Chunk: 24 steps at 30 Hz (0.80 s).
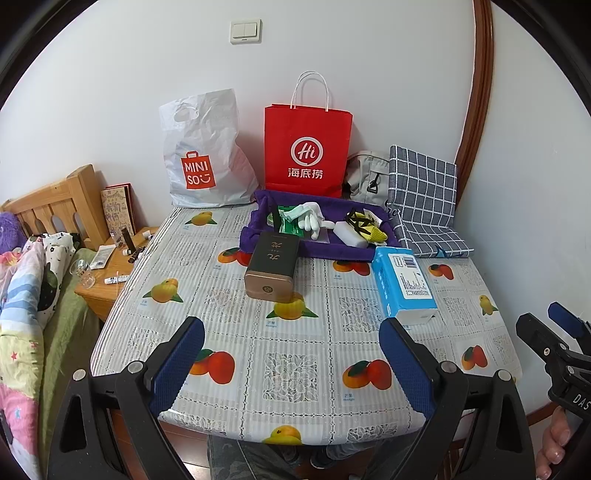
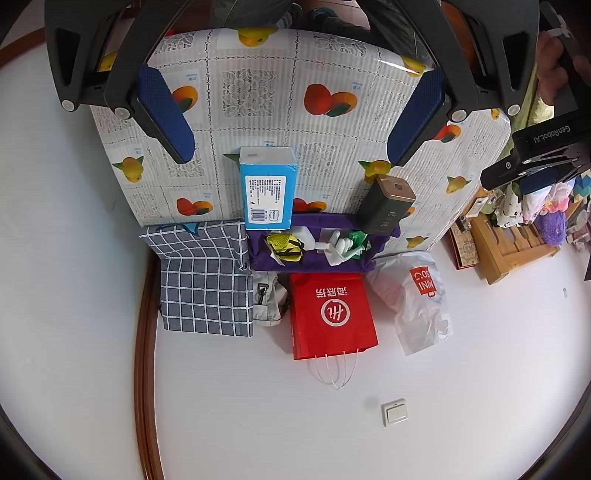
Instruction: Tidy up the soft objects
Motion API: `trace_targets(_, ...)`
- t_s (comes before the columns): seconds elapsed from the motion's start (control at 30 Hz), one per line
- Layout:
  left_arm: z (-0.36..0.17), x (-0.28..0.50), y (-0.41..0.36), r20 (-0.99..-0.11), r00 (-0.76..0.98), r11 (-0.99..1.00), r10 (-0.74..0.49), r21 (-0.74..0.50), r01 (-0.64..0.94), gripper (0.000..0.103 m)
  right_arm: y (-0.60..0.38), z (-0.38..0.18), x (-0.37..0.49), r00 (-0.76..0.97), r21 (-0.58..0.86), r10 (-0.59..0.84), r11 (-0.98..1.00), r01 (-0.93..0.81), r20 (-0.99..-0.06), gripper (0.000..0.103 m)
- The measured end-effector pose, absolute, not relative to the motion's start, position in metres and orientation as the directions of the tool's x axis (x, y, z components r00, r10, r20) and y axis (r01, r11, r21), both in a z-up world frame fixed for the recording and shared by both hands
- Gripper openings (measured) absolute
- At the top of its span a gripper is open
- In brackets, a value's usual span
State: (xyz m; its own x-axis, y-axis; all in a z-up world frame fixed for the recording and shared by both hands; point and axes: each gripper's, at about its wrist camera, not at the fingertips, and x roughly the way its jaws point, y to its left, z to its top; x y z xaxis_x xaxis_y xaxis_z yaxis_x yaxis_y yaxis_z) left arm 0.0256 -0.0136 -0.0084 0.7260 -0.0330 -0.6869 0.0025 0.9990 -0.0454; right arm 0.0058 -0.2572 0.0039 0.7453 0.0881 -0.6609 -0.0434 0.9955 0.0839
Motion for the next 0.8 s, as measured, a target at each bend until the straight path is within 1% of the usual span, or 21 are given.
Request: trace_targets(0.8,-0.0088,0.0241,-0.0143,-0.687,0.726,0.999,-0.030,-0.044,-0.001,0.096,-0.2548,0.0065,0.0048,0.749,0.085,0.090,0.995,-0.045,-0.656,0.103)
